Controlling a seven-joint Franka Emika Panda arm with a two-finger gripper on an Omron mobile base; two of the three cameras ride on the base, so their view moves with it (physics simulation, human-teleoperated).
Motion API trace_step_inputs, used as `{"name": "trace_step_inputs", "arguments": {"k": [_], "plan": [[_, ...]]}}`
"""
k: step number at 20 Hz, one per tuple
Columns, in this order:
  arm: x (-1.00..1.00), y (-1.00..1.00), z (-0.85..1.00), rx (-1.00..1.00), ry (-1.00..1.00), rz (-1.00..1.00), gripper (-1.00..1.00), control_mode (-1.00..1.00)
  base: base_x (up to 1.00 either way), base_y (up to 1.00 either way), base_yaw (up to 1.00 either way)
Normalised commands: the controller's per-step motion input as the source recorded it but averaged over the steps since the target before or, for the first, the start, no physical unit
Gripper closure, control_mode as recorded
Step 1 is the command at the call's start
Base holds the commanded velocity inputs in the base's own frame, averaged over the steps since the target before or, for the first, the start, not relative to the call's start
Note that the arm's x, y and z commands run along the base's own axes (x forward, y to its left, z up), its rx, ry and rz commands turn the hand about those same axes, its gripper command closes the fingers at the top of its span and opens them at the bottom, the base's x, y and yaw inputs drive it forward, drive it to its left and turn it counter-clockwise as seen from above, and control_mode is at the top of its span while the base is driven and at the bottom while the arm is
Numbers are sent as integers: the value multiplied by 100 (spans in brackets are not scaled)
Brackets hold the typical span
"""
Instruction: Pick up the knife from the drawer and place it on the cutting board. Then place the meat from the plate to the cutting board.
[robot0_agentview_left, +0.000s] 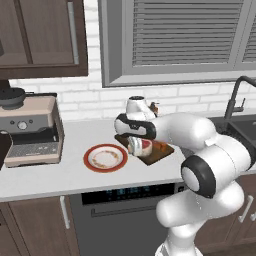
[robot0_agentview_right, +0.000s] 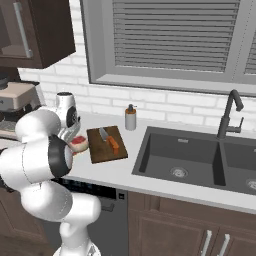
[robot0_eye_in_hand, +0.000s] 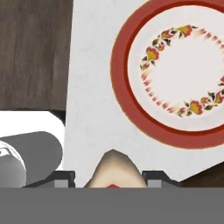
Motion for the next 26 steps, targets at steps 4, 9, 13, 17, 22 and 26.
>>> {"name": "trace_step_inputs", "arguments": {"k": [4,9,13,17,22,26], "plan": [[5,-87,0,15,0,0,100,-100,0,0,0],[49,-37,0,6,0,0,100,-100,0,0,0],[61,0,0,2,0,0,100,-100,0,0,0],[40,0,-1,1,0,0,100,-100,0,0,0],[43,0,-10,7,1,0,-100,-100,0,0,0],[29,0,-27,10,0,0,-100,-100,0,0,0]]}}
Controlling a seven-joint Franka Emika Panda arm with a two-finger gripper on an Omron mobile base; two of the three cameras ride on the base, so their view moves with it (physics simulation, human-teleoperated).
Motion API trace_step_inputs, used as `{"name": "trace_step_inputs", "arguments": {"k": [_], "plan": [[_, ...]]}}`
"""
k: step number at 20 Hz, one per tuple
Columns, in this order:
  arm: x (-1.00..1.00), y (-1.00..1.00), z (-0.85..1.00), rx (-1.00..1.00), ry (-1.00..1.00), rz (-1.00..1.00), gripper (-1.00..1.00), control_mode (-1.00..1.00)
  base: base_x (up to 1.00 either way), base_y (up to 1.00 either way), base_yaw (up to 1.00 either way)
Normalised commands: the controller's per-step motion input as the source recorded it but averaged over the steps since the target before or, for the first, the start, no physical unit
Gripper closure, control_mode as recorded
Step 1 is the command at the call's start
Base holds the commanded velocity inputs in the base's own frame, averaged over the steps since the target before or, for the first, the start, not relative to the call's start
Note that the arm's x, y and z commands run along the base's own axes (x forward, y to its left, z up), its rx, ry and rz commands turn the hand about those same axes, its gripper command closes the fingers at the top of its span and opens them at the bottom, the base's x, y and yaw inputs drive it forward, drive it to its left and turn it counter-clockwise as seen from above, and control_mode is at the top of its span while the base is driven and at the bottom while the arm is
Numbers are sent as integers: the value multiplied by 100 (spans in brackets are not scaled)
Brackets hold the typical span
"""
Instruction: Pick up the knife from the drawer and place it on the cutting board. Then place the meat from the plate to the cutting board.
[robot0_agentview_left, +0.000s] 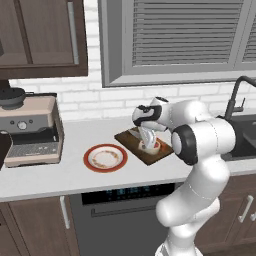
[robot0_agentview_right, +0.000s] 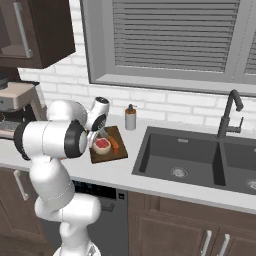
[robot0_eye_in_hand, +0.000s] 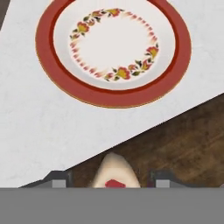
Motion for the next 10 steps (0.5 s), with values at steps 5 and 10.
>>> {"name": "trace_step_inputs", "arguments": {"k": [5,10], "plan": [[32,-3,-24,3,1,0,-100,-100,0,0,0],[-8,-2,48,0,0,0,-100,-100,0,0,0]]}}
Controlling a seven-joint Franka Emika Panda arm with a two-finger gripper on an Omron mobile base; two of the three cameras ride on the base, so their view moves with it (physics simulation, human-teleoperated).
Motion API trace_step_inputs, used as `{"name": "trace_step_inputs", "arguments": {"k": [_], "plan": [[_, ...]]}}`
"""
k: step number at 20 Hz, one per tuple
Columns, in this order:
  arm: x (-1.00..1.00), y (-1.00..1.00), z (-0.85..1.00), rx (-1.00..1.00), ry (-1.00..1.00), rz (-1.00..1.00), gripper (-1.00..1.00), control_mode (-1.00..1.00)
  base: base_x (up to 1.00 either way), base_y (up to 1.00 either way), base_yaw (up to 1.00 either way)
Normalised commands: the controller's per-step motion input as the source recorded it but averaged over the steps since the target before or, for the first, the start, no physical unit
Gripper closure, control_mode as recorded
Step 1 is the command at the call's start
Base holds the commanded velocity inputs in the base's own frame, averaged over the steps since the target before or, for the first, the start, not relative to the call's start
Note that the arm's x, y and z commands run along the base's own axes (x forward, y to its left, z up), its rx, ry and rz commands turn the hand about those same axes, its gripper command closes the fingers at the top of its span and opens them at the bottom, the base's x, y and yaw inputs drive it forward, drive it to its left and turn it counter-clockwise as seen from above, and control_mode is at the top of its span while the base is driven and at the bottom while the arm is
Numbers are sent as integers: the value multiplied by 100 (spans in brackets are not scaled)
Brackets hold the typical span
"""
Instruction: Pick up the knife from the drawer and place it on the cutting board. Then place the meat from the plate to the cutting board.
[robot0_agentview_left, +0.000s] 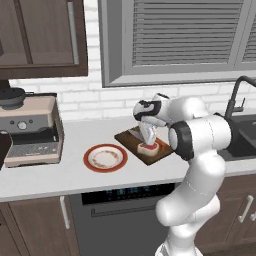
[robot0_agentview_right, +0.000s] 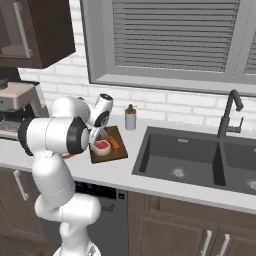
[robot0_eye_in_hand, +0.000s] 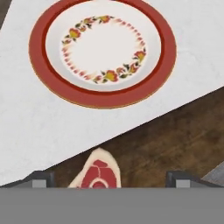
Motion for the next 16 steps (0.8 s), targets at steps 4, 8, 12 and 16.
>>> {"name": "trace_step_inputs", "arguments": {"k": [4,8,12,16], "plan": [[-59,0,100,0,-2,0,-100,-100,0,0,0],[-97,0,71,4,-8,0,-100,-100,0,0,0],[-100,0,51,9,-11,-8,-100,-100,0,0,0],[-100,0,69,7,-12,-11,-100,-100,0,0,0]]}}
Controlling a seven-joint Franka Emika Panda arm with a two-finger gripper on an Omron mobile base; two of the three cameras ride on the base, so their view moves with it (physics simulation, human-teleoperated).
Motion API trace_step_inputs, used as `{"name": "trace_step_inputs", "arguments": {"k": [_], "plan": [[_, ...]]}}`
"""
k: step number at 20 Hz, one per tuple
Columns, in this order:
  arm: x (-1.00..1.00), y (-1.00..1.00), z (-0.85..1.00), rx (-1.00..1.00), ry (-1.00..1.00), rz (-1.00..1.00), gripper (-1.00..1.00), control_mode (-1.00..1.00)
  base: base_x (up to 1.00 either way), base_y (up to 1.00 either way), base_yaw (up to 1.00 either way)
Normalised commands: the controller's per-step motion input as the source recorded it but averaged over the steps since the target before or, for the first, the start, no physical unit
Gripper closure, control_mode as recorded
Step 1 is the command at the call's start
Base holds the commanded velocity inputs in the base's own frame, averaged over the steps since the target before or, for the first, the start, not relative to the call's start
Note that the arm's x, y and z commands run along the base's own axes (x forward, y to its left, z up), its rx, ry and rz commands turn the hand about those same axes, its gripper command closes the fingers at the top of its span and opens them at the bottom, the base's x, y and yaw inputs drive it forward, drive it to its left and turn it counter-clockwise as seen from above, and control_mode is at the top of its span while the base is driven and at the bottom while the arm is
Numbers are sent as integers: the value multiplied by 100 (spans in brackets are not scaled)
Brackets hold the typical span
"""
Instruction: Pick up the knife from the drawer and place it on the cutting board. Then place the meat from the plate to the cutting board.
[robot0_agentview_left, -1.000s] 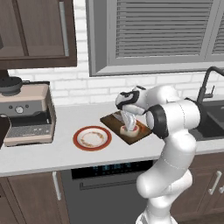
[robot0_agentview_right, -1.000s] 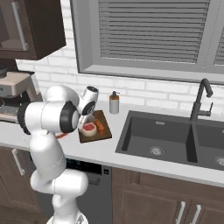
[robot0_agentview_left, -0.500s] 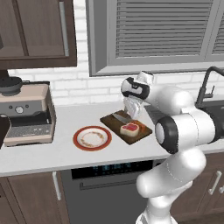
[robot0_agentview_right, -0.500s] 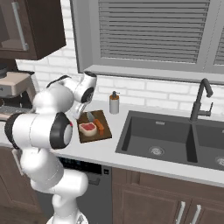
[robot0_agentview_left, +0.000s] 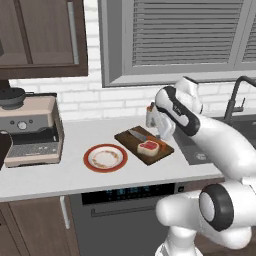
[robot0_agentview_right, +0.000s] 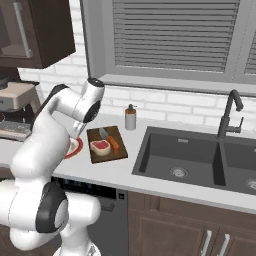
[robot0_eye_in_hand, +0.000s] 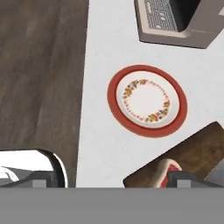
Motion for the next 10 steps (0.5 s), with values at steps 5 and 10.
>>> {"name": "trace_step_inputs", "arguments": {"k": [5,10], "plan": [[-100,0,73,3,-11,-21,-100,-100,0,0,0],[-100,0,73,0,-7,-25,-100,-100,0,0,0]]}}
